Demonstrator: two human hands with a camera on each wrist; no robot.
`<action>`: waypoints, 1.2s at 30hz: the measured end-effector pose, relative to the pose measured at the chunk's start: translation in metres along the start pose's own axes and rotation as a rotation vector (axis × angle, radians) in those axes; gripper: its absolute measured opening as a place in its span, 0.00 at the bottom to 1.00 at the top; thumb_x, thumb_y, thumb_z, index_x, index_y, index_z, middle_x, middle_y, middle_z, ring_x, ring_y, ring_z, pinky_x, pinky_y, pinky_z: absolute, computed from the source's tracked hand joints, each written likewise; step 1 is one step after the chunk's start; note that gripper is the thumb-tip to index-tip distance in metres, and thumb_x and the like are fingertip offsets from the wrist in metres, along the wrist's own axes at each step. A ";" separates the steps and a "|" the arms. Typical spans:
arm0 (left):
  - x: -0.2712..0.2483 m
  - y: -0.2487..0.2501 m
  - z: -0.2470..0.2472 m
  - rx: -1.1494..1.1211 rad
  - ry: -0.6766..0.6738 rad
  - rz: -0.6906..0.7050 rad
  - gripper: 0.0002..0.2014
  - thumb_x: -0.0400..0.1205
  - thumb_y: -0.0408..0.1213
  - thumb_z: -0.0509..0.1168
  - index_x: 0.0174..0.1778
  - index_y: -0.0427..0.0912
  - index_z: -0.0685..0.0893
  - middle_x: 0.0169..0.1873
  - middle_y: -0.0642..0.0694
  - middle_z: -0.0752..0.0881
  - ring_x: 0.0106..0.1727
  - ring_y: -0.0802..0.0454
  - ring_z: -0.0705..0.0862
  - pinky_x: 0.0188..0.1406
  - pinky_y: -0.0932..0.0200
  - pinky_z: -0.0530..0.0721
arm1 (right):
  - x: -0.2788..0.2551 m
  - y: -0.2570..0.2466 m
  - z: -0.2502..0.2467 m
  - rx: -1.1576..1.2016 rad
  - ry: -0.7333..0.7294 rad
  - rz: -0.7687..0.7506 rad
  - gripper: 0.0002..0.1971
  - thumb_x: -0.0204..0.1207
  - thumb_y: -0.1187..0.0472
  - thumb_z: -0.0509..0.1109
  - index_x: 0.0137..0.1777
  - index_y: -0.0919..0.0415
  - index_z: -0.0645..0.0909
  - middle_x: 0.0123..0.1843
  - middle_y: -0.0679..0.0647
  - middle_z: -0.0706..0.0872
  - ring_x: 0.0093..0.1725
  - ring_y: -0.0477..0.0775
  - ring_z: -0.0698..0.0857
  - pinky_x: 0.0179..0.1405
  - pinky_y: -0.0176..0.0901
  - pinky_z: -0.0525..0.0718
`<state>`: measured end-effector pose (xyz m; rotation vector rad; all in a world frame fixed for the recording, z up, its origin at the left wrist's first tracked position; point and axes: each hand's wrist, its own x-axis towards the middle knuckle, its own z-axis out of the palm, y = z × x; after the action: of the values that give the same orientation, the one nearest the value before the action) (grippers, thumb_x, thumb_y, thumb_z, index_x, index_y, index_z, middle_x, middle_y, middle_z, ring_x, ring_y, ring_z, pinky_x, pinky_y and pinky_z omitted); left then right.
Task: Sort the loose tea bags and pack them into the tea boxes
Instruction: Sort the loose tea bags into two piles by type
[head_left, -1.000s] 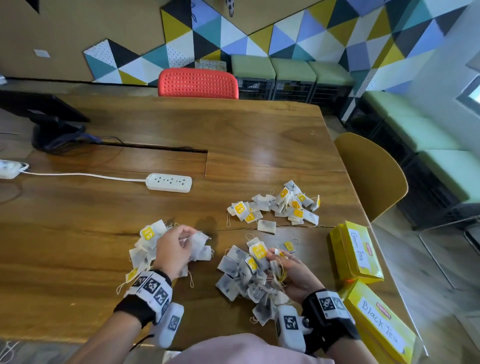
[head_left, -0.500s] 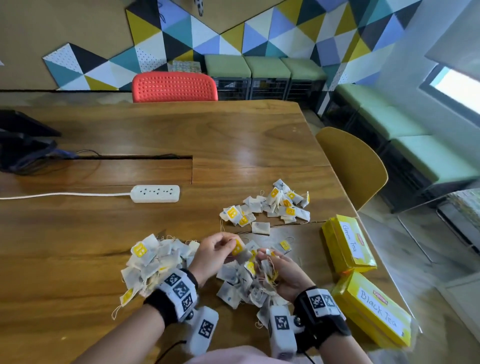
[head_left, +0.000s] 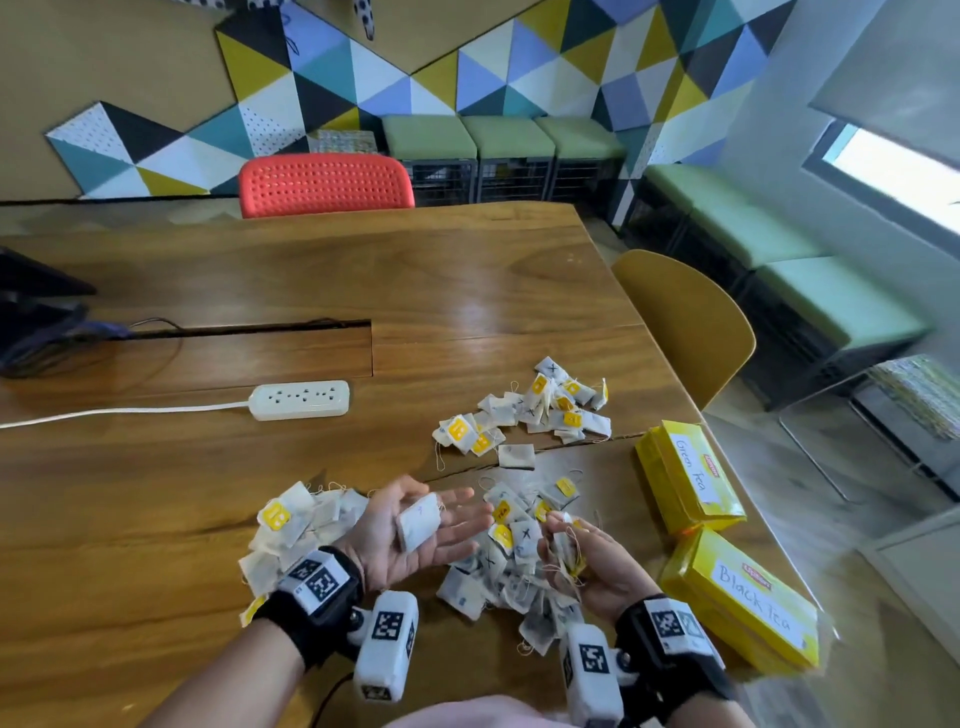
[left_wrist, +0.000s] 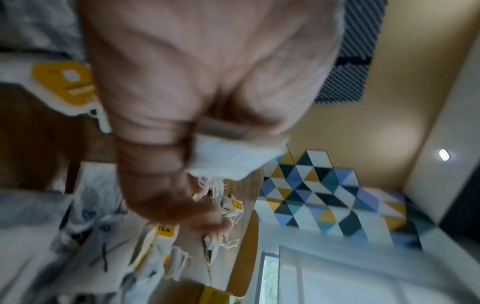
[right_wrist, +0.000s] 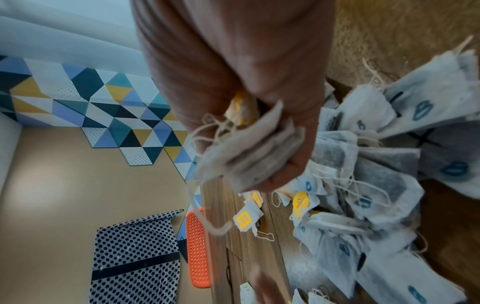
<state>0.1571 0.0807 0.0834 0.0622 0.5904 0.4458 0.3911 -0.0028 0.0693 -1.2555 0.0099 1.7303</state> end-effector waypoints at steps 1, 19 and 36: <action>0.002 0.002 -0.001 0.062 0.097 -0.027 0.19 0.80 0.36 0.51 0.61 0.28 0.76 0.62 0.26 0.81 0.46 0.36 0.87 0.34 0.49 0.89 | 0.000 0.000 0.000 0.002 0.005 0.001 0.02 0.77 0.68 0.69 0.46 0.61 0.81 0.38 0.55 0.84 0.33 0.53 0.86 0.23 0.41 0.82; 0.006 -0.011 -0.002 1.814 0.268 0.821 0.13 0.80 0.42 0.68 0.61 0.53 0.84 0.62 0.58 0.79 0.61 0.63 0.78 0.64 0.60 0.78 | -0.004 -0.002 0.016 0.224 -0.026 0.154 0.09 0.68 0.62 0.68 0.37 0.71 0.81 0.39 0.66 0.82 0.28 0.59 0.85 0.21 0.43 0.86; 0.030 -0.029 0.020 1.593 0.065 0.661 0.03 0.78 0.39 0.72 0.43 0.53 0.88 0.41 0.59 0.89 0.48 0.62 0.87 0.53 0.61 0.85 | -0.007 0.001 0.026 0.181 -0.117 0.180 0.17 0.85 0.61 0.56 0.60 0.77 0.77 0.53 0.77 0.85 0.45 0.73 0.90 0.42 0.69 0.86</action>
<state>0.2021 0.0685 0.0792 1.8062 0.8610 0.5080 0.3714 0.0047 0.0860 -1.0460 0.2117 1.9088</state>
